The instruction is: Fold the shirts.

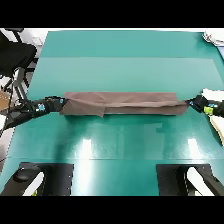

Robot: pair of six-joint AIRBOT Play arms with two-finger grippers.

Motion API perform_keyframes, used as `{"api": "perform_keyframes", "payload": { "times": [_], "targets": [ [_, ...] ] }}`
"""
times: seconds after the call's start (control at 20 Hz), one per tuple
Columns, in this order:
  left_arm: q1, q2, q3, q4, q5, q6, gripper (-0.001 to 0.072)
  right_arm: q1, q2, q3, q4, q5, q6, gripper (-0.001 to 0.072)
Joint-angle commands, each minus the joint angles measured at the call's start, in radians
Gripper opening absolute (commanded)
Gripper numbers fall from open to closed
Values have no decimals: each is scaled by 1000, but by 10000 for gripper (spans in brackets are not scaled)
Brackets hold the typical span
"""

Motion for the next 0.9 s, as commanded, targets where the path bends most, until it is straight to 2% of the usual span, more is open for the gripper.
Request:
{"api": "perform_keyframes", "payload": {
  "times": [0.0, 0.2, 0.45, 0.7, 0.85],
  "targets": [
    [1, -80, -7, 13, 85, 79, 22, 19, -138, 2, 126, -59, -79, 20],
    [1, -210, -7, -26, 173, 150, 22, 95, -282, 74, 123, -69, -121, 20],
    [1, -305, -4, -199, 301, 307, 22, 160, -424, 224, 119, -68, -120, 21],
    [1, -351, -4, -286, 318, 420, 22, 160, -471, 249, 112, -83, -113, 20],
    [1, -351, -4, -286, 368, 440, 22, 160, -497, 249, 89, -84, -112, 20]
  ]
}}
